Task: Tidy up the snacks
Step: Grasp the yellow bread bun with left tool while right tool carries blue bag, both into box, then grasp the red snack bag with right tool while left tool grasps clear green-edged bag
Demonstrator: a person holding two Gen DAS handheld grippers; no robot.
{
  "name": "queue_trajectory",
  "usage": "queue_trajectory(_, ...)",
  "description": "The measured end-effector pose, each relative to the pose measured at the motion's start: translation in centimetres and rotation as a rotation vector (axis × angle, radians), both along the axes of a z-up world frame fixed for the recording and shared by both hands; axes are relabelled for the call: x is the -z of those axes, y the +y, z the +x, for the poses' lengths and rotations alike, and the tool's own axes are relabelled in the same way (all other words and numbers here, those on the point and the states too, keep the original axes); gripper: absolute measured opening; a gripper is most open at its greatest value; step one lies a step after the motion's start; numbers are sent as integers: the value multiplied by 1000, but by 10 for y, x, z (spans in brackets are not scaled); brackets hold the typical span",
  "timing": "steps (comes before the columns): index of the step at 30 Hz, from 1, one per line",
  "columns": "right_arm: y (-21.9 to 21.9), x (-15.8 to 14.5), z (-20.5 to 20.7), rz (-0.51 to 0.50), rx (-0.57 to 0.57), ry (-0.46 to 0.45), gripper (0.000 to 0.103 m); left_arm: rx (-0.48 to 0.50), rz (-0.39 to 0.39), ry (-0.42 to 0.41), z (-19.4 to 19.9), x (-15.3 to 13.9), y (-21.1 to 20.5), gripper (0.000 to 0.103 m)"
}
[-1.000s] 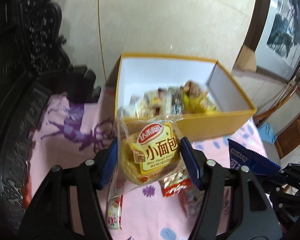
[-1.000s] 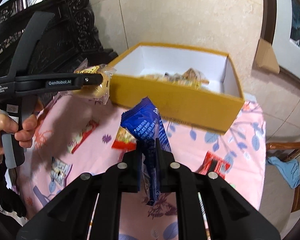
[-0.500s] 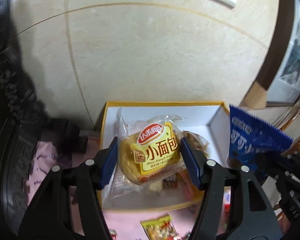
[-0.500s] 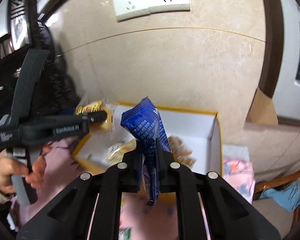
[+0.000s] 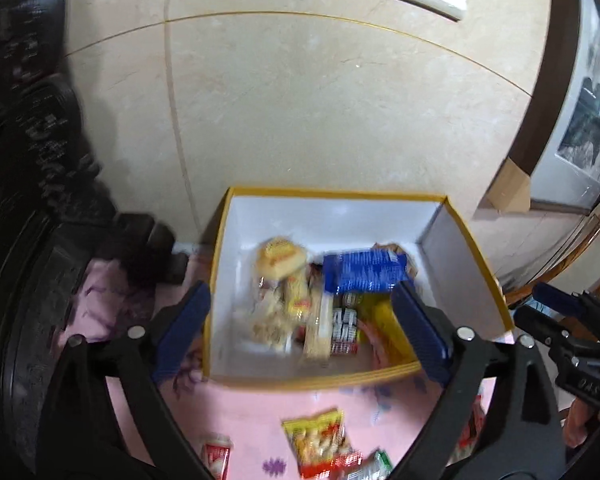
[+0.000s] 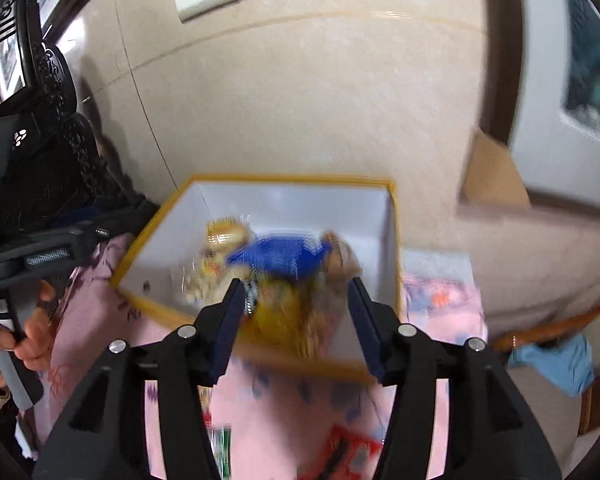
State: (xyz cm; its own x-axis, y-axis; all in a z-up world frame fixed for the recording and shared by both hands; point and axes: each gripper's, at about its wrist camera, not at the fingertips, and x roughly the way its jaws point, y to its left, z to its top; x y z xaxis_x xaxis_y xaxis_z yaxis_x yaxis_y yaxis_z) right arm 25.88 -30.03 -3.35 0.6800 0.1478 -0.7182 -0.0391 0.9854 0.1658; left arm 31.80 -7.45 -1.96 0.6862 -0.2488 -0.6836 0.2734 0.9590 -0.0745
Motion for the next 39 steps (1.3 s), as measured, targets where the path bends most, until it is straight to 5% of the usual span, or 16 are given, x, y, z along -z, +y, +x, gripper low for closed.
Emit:
queue_trajectory(8, -22, 61, -78, 51, 72, 194, 55, -2, 6, 55, -79, 29, 19, 99)
queue_trajectory(19, -19, 145, -77, 100, 185, 427, 55, -5, 15, 166, -129, 60, 36, 99)
queue_trajectory(30, -7, 164, -58, 65, 211, 458, 57, -3, 28, 188, -134, 70, 38, 99)
queue_trajectory(34, -4, 169, -57, 44, 213, 448, 45, 8, 46, 184, -135, 76, 35, 99)
queue_trajectory(39, -3, 165, -72, 73, 191, 386, 44, 47, 55, 224, -137, 104, 17, 99)
